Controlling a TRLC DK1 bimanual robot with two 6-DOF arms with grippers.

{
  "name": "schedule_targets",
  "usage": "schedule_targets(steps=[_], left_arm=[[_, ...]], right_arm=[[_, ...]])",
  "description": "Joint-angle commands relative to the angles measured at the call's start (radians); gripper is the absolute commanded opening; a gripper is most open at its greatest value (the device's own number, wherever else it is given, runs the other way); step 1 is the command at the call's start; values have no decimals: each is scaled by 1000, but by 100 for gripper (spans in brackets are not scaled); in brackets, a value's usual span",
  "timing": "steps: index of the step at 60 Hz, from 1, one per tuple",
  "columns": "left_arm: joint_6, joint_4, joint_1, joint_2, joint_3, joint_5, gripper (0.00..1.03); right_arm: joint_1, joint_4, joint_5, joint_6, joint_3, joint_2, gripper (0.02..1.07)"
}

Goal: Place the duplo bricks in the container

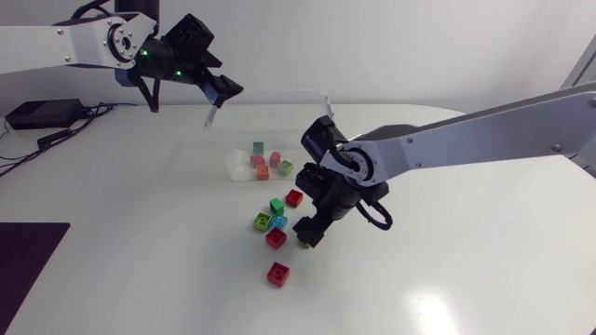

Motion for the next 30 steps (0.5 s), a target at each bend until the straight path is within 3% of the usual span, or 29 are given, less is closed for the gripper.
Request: schedule_targets(steps=[1, 13, 30], left_arm=[[-26, 10, -12, -42, -25, 10, 99], [-22, -39, -12, -99, -51, 35, 99], [78, -182, -47, -346, -252, 113, 99]], right_arm=[[20, -15, -10, -13, -21, -29, 102], [9, -15, -65, -43, -8, 2, 102], [-3, -15, -88, -91, 15, 73, 102]])
